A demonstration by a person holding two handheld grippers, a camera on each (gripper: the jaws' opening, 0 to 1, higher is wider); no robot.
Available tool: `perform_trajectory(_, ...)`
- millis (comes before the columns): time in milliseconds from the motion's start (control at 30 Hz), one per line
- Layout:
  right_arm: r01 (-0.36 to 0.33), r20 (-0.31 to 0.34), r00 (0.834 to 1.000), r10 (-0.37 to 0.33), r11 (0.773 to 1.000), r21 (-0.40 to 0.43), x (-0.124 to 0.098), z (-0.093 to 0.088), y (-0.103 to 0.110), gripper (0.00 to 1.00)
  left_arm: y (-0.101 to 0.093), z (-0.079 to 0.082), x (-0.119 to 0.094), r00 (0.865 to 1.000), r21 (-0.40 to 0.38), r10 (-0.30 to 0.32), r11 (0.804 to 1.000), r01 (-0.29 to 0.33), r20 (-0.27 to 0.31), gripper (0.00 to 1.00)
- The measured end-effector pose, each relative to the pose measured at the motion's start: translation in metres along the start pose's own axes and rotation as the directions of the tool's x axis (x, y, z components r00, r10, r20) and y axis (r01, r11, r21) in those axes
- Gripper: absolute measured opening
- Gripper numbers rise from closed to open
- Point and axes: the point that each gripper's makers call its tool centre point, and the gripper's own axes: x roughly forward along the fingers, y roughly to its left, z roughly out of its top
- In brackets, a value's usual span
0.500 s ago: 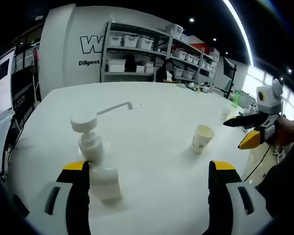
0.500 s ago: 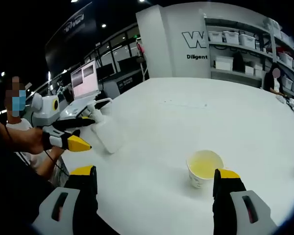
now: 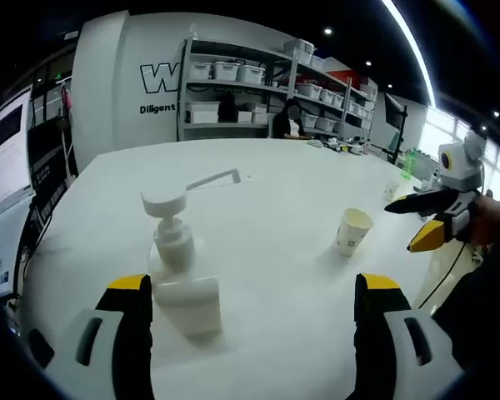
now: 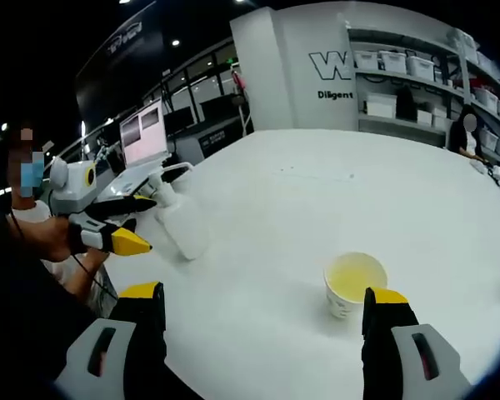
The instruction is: Hold the bottle steady, press the pump all the way down and release, and repeat the specified number of times to dispense into the cup
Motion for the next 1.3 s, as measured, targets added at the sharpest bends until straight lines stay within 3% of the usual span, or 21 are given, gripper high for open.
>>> perform_trajectory(1300,0.016,0.013,1.000,-0.016,1.000,-0.002,-0.011,-0.005,-0.006,0.99,0.013,-0.014,-0.007,0.999,-0.021,0.052,0.998,-0.053,-0.016,0.99)
